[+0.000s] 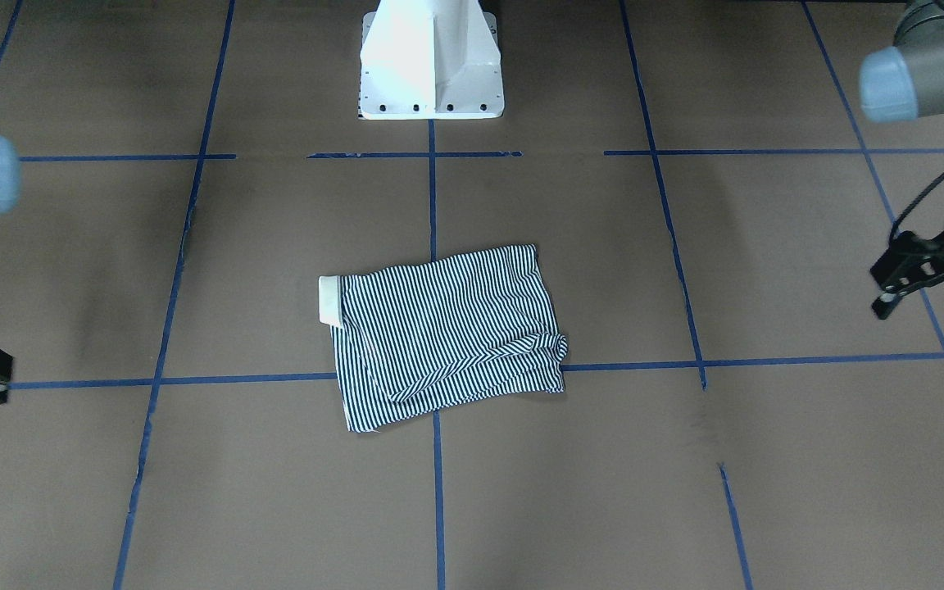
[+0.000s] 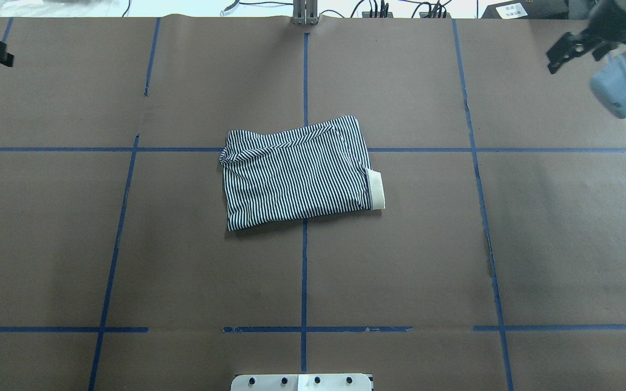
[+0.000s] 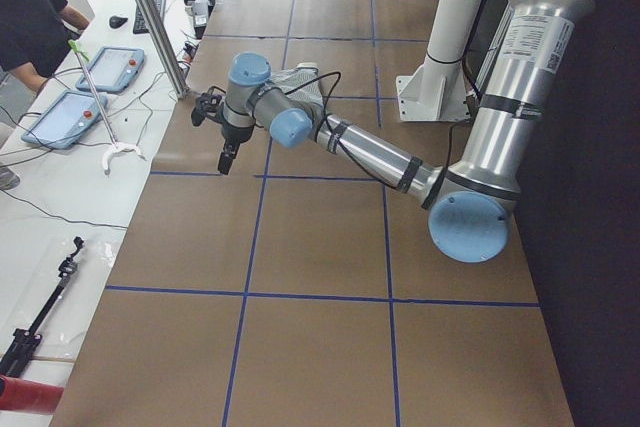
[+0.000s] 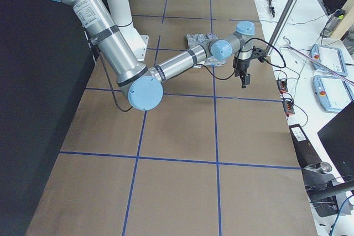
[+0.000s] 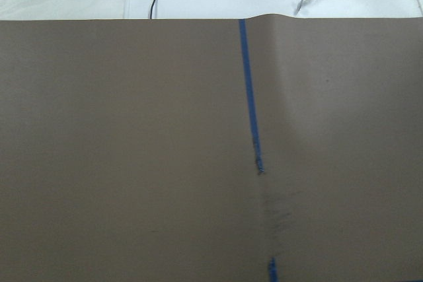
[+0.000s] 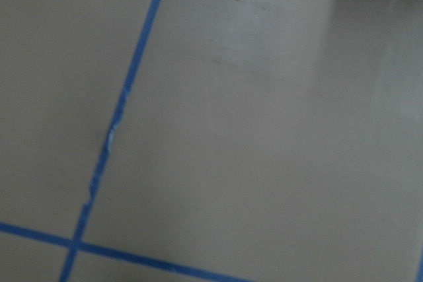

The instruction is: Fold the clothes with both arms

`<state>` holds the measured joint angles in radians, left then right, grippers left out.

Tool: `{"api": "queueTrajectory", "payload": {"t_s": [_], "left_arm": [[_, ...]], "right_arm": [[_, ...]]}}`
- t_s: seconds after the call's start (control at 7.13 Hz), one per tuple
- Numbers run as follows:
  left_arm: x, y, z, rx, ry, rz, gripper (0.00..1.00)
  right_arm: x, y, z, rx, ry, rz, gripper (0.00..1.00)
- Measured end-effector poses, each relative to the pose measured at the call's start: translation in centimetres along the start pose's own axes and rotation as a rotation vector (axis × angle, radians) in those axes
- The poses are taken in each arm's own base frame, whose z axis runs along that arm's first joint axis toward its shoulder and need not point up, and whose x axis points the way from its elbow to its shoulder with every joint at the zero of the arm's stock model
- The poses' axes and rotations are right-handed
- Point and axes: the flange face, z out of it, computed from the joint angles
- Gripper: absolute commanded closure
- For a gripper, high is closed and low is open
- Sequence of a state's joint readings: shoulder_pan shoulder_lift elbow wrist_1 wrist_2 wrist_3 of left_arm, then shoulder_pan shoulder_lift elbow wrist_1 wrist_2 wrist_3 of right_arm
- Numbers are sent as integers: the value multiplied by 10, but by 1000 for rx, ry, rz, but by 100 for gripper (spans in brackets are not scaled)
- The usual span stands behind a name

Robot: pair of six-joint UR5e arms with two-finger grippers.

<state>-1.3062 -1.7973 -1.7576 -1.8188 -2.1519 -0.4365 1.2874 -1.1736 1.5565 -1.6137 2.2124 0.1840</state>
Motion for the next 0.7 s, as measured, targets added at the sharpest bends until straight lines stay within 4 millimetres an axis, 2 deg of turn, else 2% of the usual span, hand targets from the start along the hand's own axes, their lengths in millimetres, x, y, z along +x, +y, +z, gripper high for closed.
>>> {"api": "queueTrajectory", "payload": {"t_s": [0.14, 0.28, 0.42, 0.56, 0.7], "left_arm": [[-49, 11, -12, -23, -40, 81, 0], [-91, 26, -23, -45, -71, 150, 0], [-120, 43, -31, -64, -81, 210, 0], [-138, 63, -31, -82, -70, 238, 0], [-151, 85, -25, -97, -56, 242, 0]], "right_arm": [[74, 49, -4, -24, -45, -2, 0], [132, 96, -4, -34, -65, 5, 0], [173, 136, -2, -37, -75, 21, 0], [197, 168, 2, -43, -82, 30, 0], [212, 191, 11, -56, -82, 43, 0]]}}
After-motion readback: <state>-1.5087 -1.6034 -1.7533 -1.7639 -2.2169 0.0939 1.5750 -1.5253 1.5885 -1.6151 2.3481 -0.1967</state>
